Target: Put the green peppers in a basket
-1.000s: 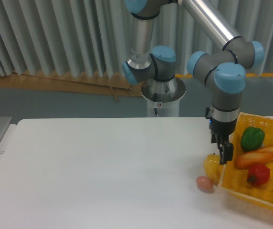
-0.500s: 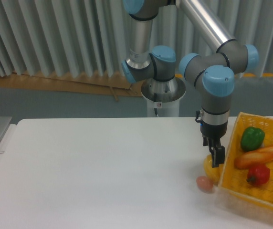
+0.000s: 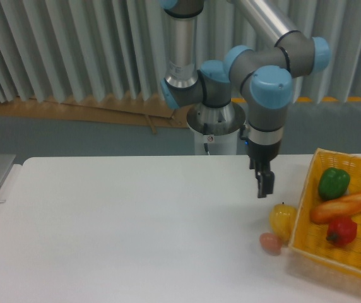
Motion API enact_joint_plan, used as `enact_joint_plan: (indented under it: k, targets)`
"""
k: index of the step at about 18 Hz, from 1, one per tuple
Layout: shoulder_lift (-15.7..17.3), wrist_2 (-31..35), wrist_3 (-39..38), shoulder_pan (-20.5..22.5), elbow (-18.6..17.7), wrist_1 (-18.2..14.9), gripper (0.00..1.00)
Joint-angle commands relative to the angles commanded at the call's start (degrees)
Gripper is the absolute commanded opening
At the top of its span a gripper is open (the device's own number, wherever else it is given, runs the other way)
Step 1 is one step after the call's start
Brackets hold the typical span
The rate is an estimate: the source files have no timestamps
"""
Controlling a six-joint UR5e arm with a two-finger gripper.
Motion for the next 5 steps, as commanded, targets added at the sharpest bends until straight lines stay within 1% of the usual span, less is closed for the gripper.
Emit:
enact_joint_plan:
  k: [5]
  targets:
    - [0.18,0.09,-0.18,-0.62,-0.53,0.09,1.0]
